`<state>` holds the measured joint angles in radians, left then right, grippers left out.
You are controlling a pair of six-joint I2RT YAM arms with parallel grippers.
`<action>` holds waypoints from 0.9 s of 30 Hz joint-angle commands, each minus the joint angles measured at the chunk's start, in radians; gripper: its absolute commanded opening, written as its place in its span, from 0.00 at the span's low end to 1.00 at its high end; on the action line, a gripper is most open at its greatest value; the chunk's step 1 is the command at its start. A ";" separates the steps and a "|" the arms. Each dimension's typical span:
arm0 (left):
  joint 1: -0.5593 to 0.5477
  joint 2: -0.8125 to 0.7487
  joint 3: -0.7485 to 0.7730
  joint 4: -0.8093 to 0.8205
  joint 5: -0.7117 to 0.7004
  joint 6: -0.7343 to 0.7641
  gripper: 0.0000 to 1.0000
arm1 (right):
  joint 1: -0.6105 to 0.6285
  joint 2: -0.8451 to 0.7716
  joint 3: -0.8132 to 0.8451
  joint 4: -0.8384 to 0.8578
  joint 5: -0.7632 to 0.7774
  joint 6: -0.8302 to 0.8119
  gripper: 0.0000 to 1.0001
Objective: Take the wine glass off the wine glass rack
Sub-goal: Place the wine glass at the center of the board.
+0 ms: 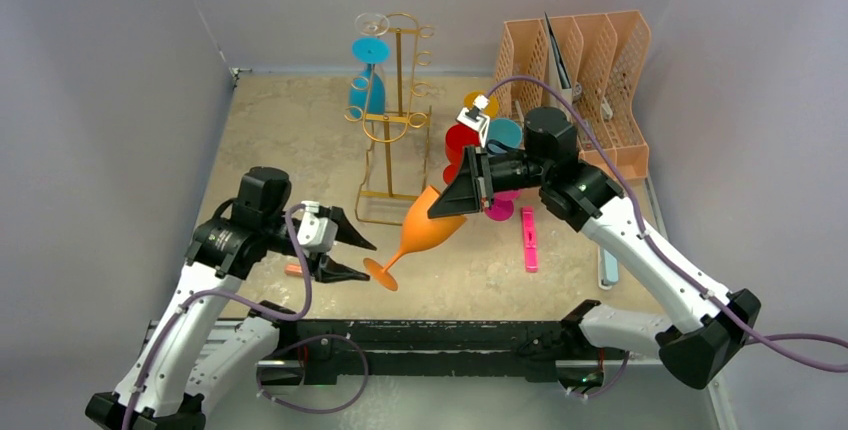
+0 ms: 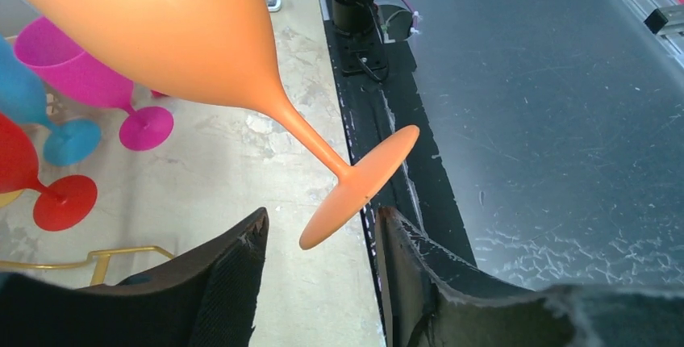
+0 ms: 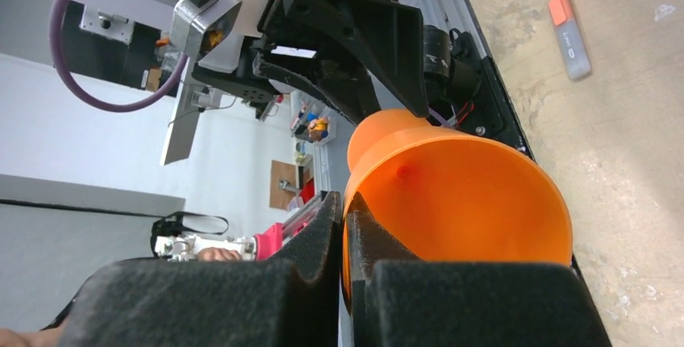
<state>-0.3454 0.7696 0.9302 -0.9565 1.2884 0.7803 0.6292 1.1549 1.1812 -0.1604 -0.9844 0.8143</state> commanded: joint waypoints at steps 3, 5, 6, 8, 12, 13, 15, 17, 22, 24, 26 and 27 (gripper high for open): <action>0.005 -0.014 0.055 -0.027 -0.033 -0.001 0.69 | 0.007 -0.043 -0.008 -0.036 0.035 -0.061 0.00; 0.005 -0.038 0.056 -0.004 -0.086 -0.032 0.76 | 0.010 -0.051 0.000 -0.110 0.083 -0.117 0.00; 0.005 -0.053 0.053 0.011 -0.118 -0.050 0.77 | 0.012 -0.053 0.006 -0.166 0.111 -0.146 0.00; 0.005 -0.088 0.038 0.069 -0.195 -0.107 0.79 | 0.018 -0.058 0.018 -0.231 0.161 -0.193 0.00; 0.006 -0.183 -0.014 0.221 -0.346 -0.224 0.82 | 0.041 -0.072 0.028 -0.338 0.306 -0.279 0.00; 0.005 -0.204 -0.030 0.258 -0.388 -0.249 0.83 | 0.056 -0.073 0.033 -0.371 0.365 -0.309 0.00; 0.005 -0.248 -0.062 0.324 -0.477 -0.301 0.84 | 0.100 -0.069 0.058 -0.450 0.489 -0.391 0.00; 0.005 -0.284 -0.088 0.373 -0.572 -0.353 0.85 | 0.150 -0.054 0.084 -0.522 0.616 -0.464 0.00; 0.005 -0.291 -0.124 0.443 -0.756 -0.545 0.87 | 0.222 0.012 0.128 -0.612 0.884 -0.574 0.00; 0.005 -0.270 -0.125 0.450 -0.857 -0.630 0.87 | 0.257 0.032 0.132 -0.620 1.027 -0.610 0.00; 0.005 -0.254 -0.116 0.443 -0.938 -0.694 0.88 | 0.284 0.052 0.135 -0.618 1.107 -0.657 0.00; 0.005 -0.250 -0.111 0.438 -0.961 -0.712 0.88 | 0.293 0.060 0.134 -0.607 1.130 -0.675 0.00</action>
<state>-0.3447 0.4923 0.8104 -0.5770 0.5400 0.2569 0.8833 1.1870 1.2774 -0.7300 -0.1165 0.2722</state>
